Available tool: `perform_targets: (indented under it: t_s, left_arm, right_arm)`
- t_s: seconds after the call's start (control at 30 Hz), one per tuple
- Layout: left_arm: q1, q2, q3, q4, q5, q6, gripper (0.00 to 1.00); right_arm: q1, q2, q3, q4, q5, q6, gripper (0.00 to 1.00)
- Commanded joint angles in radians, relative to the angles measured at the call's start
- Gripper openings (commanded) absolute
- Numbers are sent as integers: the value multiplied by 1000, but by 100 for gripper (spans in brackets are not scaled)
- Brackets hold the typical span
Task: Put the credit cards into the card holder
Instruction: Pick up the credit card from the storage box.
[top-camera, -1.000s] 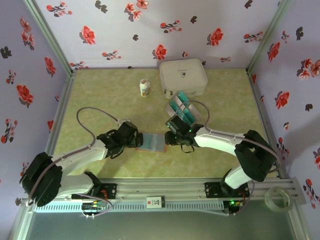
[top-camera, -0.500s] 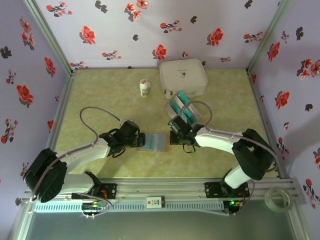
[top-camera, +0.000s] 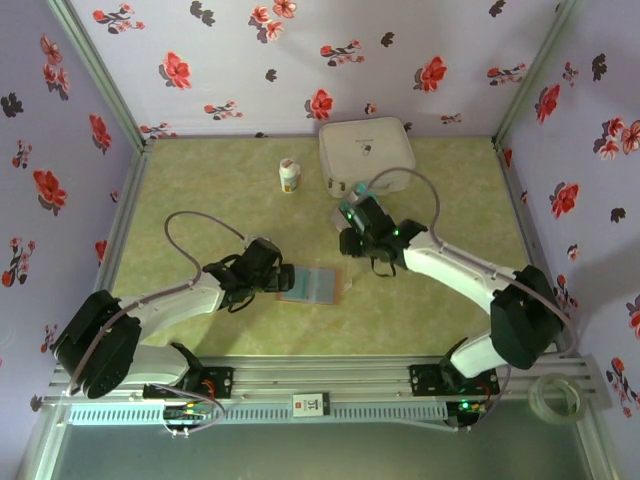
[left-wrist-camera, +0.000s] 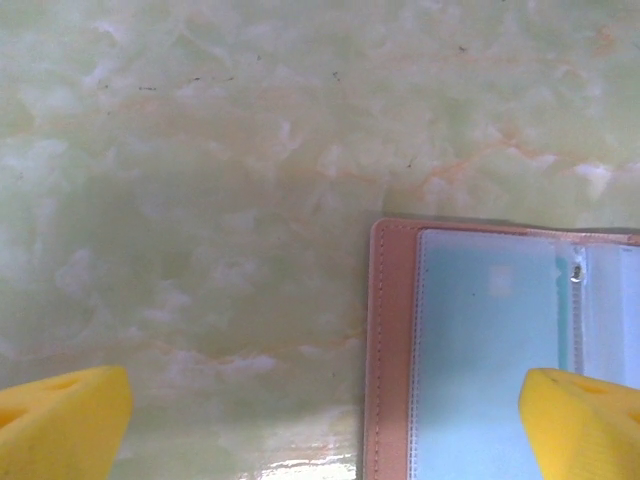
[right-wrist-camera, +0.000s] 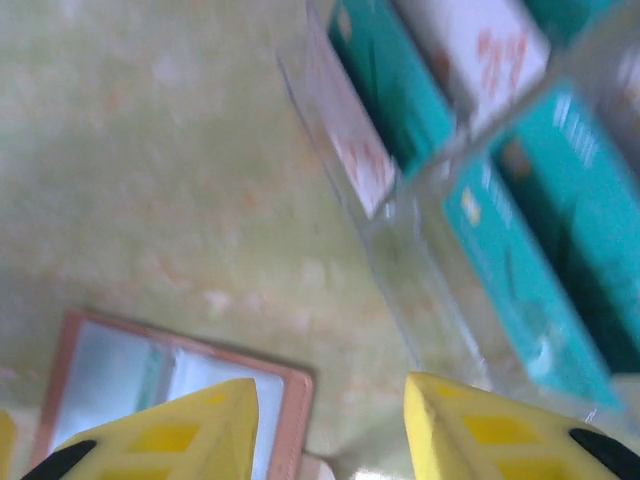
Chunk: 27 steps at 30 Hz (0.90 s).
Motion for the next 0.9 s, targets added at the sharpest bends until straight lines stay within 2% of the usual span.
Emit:
perform_targets:
  t_s: [0.0, 0.17, 0.37, 0.87]
  left_arm:
    - [42, 9, 30, 5, 34, 14, 100]
    - [103, -9, 19, -9, 59, 10, 100]
    - [137, -63, -20, -33, 68, -6, 100]
    - [189, -126, -81, -35, 93, -18, 100]
  right_arm:
    - [-54, 101, 147, -148, -24, -151, 43]
    - [-91, 259, 315, -224, -30, -243, 40]
    - [-95, 411, 459, -269, -38, -283, 35]
    - [-95, 602, 622, -327, 8, -322, 34]
